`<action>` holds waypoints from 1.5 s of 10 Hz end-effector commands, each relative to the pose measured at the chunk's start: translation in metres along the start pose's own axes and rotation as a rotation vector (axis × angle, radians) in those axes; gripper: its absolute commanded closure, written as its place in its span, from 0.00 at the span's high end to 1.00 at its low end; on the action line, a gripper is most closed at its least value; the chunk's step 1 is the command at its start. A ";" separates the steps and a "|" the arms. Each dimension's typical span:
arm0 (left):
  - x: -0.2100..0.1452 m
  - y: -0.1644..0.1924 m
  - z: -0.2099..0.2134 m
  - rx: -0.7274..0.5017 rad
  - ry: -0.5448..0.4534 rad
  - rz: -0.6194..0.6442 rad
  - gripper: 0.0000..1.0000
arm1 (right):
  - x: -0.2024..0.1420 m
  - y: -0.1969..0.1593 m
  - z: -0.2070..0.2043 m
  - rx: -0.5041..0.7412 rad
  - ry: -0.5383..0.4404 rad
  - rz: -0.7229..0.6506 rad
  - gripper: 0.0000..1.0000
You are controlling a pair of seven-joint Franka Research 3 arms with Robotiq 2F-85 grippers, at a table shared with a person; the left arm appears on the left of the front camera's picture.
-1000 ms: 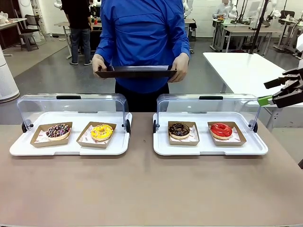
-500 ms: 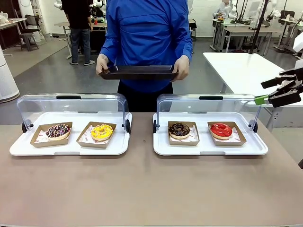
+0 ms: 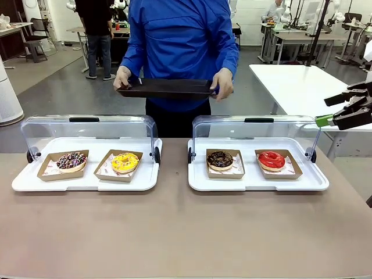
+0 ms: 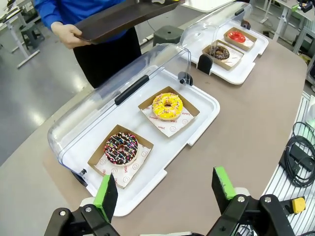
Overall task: Provide the desired donut to the person.
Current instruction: Pick up and lift the Paper togo box containing the Donut pointed at by the person.
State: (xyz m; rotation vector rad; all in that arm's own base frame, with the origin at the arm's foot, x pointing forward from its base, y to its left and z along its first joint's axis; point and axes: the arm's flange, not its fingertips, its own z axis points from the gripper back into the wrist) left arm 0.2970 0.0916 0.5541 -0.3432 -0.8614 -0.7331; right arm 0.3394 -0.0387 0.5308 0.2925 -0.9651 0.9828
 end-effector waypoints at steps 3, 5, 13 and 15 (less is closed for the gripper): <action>0.002 -0.001 -0.002 0.009 -0.010 0.004 1.00 | 0.000 0.000 0.000 0.008 -0.007 0.011 1.00; 0.002 -0.001 -0.002 0.009 -0.010 0.004 1.00 | 0.000 0.000 0.000 0.008 -0.007 0.011 1.00; 0.002 -0.001 -0.002 0.009 -0.010 0.004 1.00 | 0.000 0.000 0.000 0.008 -0.007 0.011 1.00; 0.002 -0.001 -0.002 0.009 -0.010 0.004 1.00 | 0.000 0.000 0.000 0.008 -0.007 0.011 1.00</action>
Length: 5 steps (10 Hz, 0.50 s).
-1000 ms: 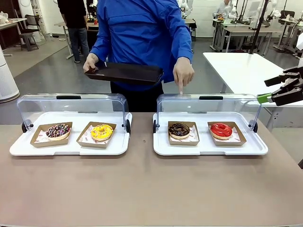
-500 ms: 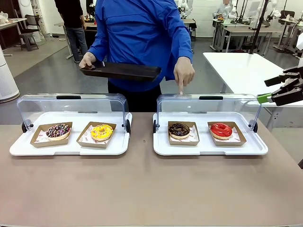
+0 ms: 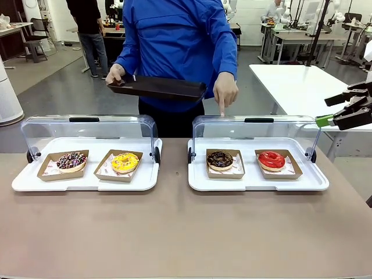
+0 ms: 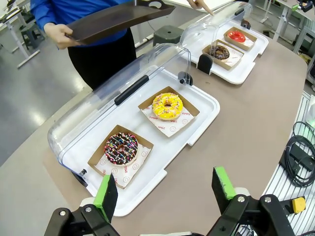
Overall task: Provide the desired donut to the person.
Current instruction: Pick up and lift the Paper togo box containing the Donut pointed at by the person.
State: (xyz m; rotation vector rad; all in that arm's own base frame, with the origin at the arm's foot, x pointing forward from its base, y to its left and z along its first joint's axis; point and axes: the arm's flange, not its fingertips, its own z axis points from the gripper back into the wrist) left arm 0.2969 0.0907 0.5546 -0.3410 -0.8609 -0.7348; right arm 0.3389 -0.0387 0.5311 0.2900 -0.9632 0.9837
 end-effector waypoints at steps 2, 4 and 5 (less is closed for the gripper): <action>0.001 0.000 -0.002 0.009 -0.011 0.006 1.00 | 0.023 0.007 -0.010 0.048 0.069 0.113 1.00; 0.001 0.000 -0.002 0.009 -0.011 0.006 1.00 | 0.080 0.030 -0.059 0.156 0.234 0.287 1.00; 0.001 0.000 -0.002 0.009 -0.011 0.006 1.00 | 0.097 0.040 -0.094 0.208 0.320 0.337 1.00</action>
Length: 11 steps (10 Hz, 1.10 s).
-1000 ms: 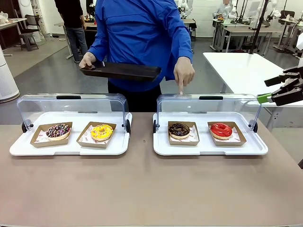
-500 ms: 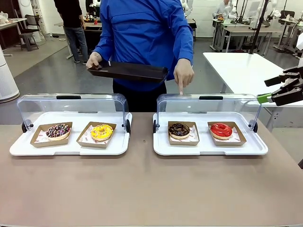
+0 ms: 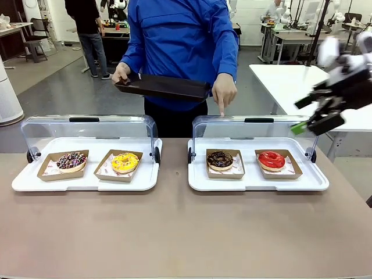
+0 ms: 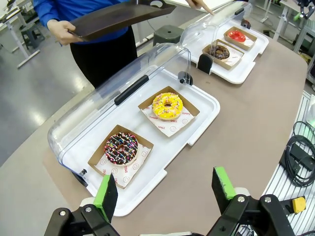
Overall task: Provide the desired donut to the person.
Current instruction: Pick up and lift the Paper togo box containing the Donut pointed at by the person.
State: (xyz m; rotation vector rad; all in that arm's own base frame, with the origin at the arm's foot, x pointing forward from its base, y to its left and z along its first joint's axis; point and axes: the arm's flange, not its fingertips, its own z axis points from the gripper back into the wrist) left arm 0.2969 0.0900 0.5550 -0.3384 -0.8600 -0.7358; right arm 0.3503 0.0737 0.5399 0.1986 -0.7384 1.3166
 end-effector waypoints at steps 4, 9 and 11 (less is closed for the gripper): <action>0.000 0.000 -0.001 0.007 -0.013 0.008 1.00 | 0.031 -0.006 -0.151 0.260 0.391 0.226 1.00; 0.000 0.000 -0.001 0.007 -0.013 0.008 1.00 | -0.002 -0.002 -0.231 0.307 0.398 0.278 1.00; 0.000 0.000 -0.001 0.007 -0.013 0.008 1.00 | -0.005 -0.009 -0.240 0.305 0.425 0.280 1.00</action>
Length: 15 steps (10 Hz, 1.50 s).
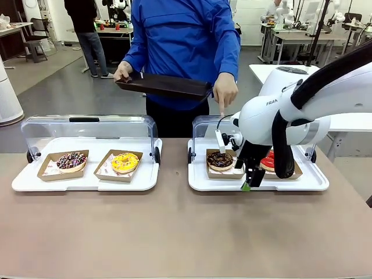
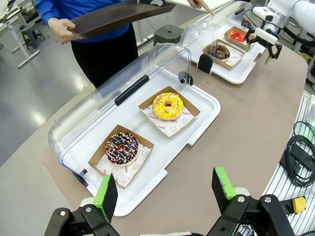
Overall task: Provide the desired donut to the person.
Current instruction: Pick up and lift the Paper togo box containing the Donut pointed at by the person.
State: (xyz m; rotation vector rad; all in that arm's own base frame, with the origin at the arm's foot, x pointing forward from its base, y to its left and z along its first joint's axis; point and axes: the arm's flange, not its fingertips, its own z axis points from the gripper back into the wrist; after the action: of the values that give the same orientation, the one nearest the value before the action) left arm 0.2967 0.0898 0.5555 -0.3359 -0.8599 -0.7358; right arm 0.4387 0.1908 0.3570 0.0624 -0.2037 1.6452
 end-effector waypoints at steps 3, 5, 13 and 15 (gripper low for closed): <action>0.000 0.001 -0.002 0.005 -0.014 0.009 1.00 | 0.004 -0.026 -0.013 -0.052 0.011 0.018 1.00; 0.000 0.001 -0.002 0.005 -0.014 0.009 1.00 | 0.005 -0.034 -0.016 -0.051 0.029 -0.001 1.00; 0.000 0.001 -0.002 0.005 -0.014 0.009 1.00 | 0.000 -0.046 -0.038 -0.041 0.065 -0.017 0.16; 0.000 0.001 -0.002 0.005 -0.014 0.009 1.00 | -0.003 -0.045 -0.036 -0.035 0.061 -0.021 0.00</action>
State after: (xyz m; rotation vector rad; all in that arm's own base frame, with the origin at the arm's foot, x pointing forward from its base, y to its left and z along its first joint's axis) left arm 0.2967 0.0899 0.5556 -0.3359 -0.8601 -0.7356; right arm 0.4806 0.1937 0.3240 0.0154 -0.1888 1.6311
